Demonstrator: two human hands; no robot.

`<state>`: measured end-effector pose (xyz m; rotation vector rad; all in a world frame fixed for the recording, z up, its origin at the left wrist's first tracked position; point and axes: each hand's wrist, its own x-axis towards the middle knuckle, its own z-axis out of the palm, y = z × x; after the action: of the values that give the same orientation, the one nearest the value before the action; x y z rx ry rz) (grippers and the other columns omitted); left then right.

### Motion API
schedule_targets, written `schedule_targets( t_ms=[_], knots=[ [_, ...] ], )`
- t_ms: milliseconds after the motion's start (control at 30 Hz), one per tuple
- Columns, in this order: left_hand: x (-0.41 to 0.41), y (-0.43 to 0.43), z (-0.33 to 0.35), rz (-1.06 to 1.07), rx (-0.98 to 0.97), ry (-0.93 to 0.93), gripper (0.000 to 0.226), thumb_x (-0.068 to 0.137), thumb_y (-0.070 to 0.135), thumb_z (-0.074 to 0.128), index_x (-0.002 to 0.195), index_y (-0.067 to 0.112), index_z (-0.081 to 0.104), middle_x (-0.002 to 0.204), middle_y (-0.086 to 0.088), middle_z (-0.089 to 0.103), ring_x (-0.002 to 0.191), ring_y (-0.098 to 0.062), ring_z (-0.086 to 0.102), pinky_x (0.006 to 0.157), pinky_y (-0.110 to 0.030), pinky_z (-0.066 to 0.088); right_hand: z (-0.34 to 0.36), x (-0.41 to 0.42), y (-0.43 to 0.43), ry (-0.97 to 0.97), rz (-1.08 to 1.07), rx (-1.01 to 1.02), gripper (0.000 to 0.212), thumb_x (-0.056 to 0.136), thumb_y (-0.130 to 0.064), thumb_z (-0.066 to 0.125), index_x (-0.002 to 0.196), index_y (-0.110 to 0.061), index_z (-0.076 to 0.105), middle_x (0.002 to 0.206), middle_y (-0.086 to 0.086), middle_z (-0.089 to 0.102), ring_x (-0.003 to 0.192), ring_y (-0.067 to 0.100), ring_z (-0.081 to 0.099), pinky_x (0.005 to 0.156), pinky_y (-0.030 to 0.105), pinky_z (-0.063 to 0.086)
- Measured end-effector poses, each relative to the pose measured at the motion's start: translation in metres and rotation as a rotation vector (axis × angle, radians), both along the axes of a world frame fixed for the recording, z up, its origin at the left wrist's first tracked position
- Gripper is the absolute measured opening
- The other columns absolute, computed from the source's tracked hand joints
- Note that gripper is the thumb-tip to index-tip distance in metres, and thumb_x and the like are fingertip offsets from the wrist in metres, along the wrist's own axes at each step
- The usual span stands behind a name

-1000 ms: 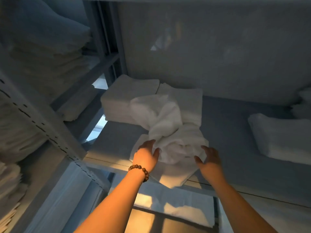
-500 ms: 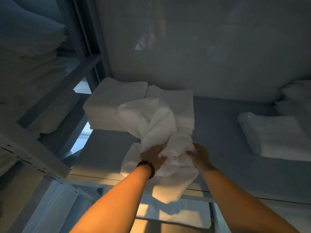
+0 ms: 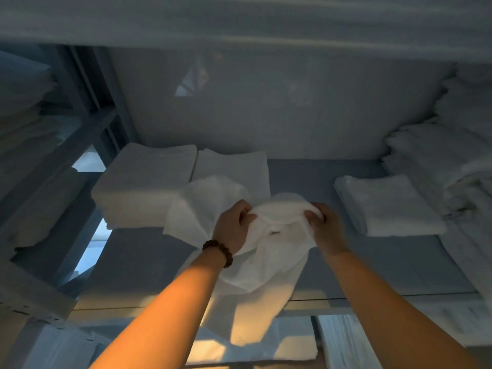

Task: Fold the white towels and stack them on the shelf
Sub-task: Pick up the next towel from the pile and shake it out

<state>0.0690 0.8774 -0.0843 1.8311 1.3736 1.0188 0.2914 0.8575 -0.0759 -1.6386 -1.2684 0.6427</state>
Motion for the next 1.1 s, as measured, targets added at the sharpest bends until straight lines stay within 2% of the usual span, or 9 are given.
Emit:
schedule_targets(
  t_ms=[167, 267, 400, 533, 767, 867, 967, 1033, 1100],
  knots=[
    [0.049, 0.003, 0.022, 0.010, 0.039, -0.038, 0.012, 0.095, 0.022, 0.050, 0.083, 0.021, 0.050, 0.069, 0.009, 0.052, 0.063, -0.001, 0.047, 0.057, -0.007, 0.037, 0.027, 0.048, -0.001, -0.090, -0.030, 0.111, 0.017, 0.092, -0.009, 0.052, 0.105, -0.010, 0.064, 0.093, 0.001, 0.061, 0.084, 0.016, 0.056, 0.070, 0.017, 0.037],
    [0.082, 0.004, 0.027, 0.015, 0.053, -0.048, 0.011, 0.095, 0.021, 0.051, 0.084, 0.021, 0.051, 0.070, 0.011, 0.052, 0.064, 0.001, 0.048, 0.057, -0.006, 0.037, 0.038, 0.084, -0.001, -0.119, -0.019, 0.130, 0.020, 0.094, -0.013, 0.051, 0.109, -0.011, 0.064, 0.095, -0.003, 0.060, 0.087, 0.012, 0.054, 0.075, 0.019, 0.037],
    [0.126, 0.005, 0.038, 0.018, 0.060, -0.024, 0.013, 0.095, 0.021, 0.051, 0.082, 0.026, 0.052, 0.071, 0.013, 0.052, 0.066, -0.001, 0.048, 0.057, -0.008, 0.035, 0.045, 0.141, 0.004, -0.183, 0.031, 0.138, 0.025, 0.095, -0.013, 0.049, 0.115, -0.007, 0.062, 0.109, 0.005, 0.063, 0.099, 0.015, 0.055, 0.085, 0.021, 0.038],
    [0.161, 0.011, 0.045, 0.013, 0.117, 0.083, 0.010, 0.094, 0.021, 0.052, 0.085, 0.023, 0.055, 0.079, 0.003, 0.059, 0.072, -0.012, 0.053, 0.063, -0.017, 0.037, 0.043, 0.192, 0.009, -0.323, 0.082, 0.170, 0.025, 0.096, -0.013, 0.048, 0.113, -0.006, 0.065, 0.114, 0.010, 0.066, 0.102, 0.017, 0.058, 0.087, 0.014, 0.035],
    [0.187, -0.007, -0.003, 0.097, 0.030, 0.326, 0.008, 0.092, 0.019, 0.053, 0.094, 0.017, 0.060, 0.089, 0.003, 0.056, 0.083, -0.020, 0.055, 0.072, -0.030, 0.043, -0.017, 0.228, -0.003, -0.530, 0.161, 0.140, 0.017, 0.090, -0.010, 0.059, 0.102, -0.006, 0.070, 0.090, 0.016, 0.063, 0.086, 0.033, 0.059, 0.077, 0.037, 0.049],
    [0.192, -0.025, -0.036, 0.095, -0.058, 0.385, 0.014, 0.091, 0.014, 0.051, 0.098, 0.016, 0.063, 0.097, -0.003, 0.059, 0.090, -0.023, 0.056, 0.081, -0.033, 0.043, -0.064, 0.226, -0.024, -0.665, 0.203, 0.069, 0.014, 0.083, -0.015, 0.067, 0.097, -0.015, 0.073, 0.085, 0.013, 0.059, 0.078, 0.034, 0.056, 0.071, 0.038, 0.050],
    [0.196, -0.044, -0.070, -0.002, -0.145, 0.522, 0.017, 0.091, 0.018, 0.050, 0.102, 0.024, 0.062, 0.108, 0.002, 0.055, 0.103, -0.020, 0.050, 0.086, -0.030, 0.033, -0.102, 0.221, -0.050, -0.789, 0.350, -0.112, 0.010, 0.081, -0.028, 0.069, 0.086, -0.023, 0.075, 0.088, 0.010, 0.060, 0.078, 0.033, 0.057, 0.072, 0.038, 0.051],
    [0.197, -0.056, -0.089, -0.068, -0.171, 0.617, 0.019, 0.092, 0.024, 0.049, 0.107, 0.028, 0.060, 0.117, 0.007, 0.053, 0.113, -0.016, 0.045, 0.091, -0.027, 0.026, -0.115, 0.217, -0.063, -0.859, 0.378, -0.134, 0.008, 0.079, -0.032, 0.068, 0.079, -0.026, 0.074, 0.085, 0.006, 0.060, 0.073, 0.030, 0.056, 0.063, 0.036, 0.051],
    [0.197, -0.067, -0.102, -0.087, -0.145, 0.678, 0.022, 0.092, 0.028, 0.048, 0.110, 0.031, 0.060, 0.123, 0.011, 0.051, 0.120, -0.013, 0.041, 0.097, -0.026, 0.020, -0.116, 0.212, -0.067, -0.932, 0.354, -0.129, 0.019, 0.080, -0.036, 0.059, 0.069, -0.025, 0.070, 0.078, 0.003, 0.060, 0.066, 0.029, 0.057, 0.054, 0.033, 0.048]
  ],
)
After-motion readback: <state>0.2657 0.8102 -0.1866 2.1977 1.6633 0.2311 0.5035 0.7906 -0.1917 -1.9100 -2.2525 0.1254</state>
